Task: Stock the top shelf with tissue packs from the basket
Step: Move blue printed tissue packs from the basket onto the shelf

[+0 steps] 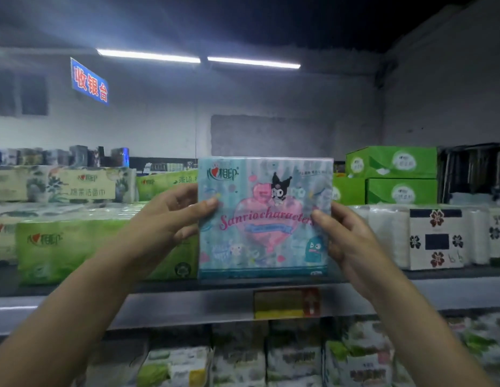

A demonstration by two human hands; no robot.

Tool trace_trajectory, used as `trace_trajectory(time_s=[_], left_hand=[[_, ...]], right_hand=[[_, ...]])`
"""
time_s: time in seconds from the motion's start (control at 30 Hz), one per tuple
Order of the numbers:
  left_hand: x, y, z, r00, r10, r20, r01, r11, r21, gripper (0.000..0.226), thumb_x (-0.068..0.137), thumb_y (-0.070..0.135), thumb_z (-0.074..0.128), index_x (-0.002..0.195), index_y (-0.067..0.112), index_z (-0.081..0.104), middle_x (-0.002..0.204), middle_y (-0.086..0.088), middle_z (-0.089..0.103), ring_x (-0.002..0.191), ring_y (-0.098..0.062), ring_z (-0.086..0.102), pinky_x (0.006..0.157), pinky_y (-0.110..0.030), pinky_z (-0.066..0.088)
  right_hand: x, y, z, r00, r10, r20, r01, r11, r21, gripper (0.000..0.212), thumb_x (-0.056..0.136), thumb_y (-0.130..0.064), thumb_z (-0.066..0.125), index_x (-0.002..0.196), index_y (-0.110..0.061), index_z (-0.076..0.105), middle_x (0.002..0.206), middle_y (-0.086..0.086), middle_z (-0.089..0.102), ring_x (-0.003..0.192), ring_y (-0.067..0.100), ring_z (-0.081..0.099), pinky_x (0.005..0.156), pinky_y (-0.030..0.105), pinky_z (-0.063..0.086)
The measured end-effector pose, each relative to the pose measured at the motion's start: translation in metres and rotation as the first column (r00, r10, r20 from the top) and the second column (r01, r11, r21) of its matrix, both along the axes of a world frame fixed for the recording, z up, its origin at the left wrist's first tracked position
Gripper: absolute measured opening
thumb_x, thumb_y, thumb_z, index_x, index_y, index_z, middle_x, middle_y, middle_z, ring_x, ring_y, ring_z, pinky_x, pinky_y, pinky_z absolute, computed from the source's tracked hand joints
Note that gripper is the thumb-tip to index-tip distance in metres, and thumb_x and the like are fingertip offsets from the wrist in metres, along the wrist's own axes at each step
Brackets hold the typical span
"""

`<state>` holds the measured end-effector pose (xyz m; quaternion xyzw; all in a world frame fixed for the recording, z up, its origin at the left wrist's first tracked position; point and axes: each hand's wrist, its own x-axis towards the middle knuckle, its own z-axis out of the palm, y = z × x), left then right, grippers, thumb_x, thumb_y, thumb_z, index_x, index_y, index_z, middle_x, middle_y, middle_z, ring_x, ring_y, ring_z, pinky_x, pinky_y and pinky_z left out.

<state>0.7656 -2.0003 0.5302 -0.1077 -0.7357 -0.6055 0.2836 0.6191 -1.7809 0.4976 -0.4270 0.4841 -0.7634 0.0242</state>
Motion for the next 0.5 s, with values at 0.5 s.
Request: trace_trajectory(time_s=[0.5], left_hand=[[-0.069, -0.039, 0.046, 0.999, 0.045, 0.013, -0.043, 0.994, -0.098, 0.098, 0.033, 0.050, 0.094, 0.118, 0.012, 0.063, 0.112, -0.007, 0.072, 0.106, -0.018, 0.068, 0.084, -0.027, 0.058]], right_hand=[[-0.082, -0.022, 0.056, 0.967, -0.053, -0.249, 0.103, 0.976, 0.191, 0.038, 0.077, -0.030, 0.072, 0.111, -0.019, 0.060, 0.099, -0.005, 0.071, 0.103, 0.016, 0.066, 0.091, 0.047, 0.053]])
